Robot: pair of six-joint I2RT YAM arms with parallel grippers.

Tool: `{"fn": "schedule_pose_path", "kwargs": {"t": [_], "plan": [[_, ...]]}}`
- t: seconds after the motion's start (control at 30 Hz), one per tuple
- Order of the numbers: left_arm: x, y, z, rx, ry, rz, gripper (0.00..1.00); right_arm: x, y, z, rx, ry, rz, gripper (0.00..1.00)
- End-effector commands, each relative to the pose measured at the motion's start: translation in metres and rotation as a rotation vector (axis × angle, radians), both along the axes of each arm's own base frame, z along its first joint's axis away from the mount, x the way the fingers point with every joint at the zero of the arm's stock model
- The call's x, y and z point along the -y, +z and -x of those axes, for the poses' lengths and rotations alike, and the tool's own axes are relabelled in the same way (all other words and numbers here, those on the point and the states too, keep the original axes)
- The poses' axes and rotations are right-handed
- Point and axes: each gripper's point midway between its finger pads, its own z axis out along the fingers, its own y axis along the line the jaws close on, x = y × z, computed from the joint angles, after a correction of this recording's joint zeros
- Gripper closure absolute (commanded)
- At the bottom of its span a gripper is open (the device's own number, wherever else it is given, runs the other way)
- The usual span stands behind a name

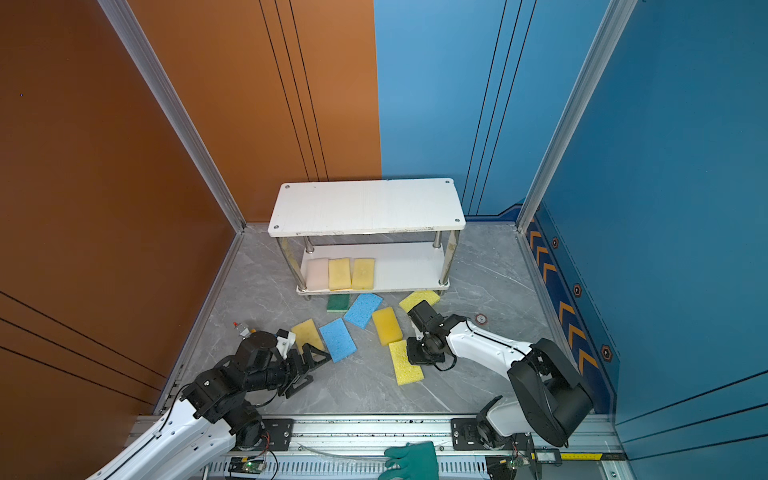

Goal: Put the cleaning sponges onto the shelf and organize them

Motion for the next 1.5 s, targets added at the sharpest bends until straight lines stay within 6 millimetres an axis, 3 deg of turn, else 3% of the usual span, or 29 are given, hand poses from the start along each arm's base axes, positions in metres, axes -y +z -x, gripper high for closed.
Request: {"fn": "schedule_pose_path", "kwargs": {"t": [0.0, 0.27, 0.5, 0.7, 0.87, 1.1, 1.47], "plan": [[0.002, 0.0, -0.007, 0.03, 0.013, -0.003, 0.02, 0.006, 0.004, -0.003, 0.024, -0.018, 0.006, 0.85], [0.011, 0.009, -0.016, 0.073, 0.009, 0.024, 0.02, 0.003, 0.025, -0.005, 0.057, -0.039, -0.05, 0.9], [0.028, 0.027, -0.03, 0.149, -0.005, 0.082, 0.02, 0.011, 0.059, -0.005, 0.103, -0.078, -0.109, 0.93], [0.058, 0.056, -0.043, 0.262, -0.082, 0.147, 0.02, 0.008, 0.098, -0.011, 0.14, -0.129, -0.236, 0.94], [0.084, 0.077, -0.049, 0.334, -0.159, 0.173, 0.02, -0.011, 0.134, -0.017, 0.144, -0.106, -0.35, 0.94], [0.11, 0.096, -0.047, 0.392, -0.259, 0.18, 0.02, -0.039, 0.164, -0.023, 0.137, -0.054, -0.444, 0.94], [0.105, 0.099, -0.051, 0.422, -0.219, 0.183, 0.0, -0.086, 0.186, -0.012, 0.113, 0.085, -0.511, 0.94]]}}
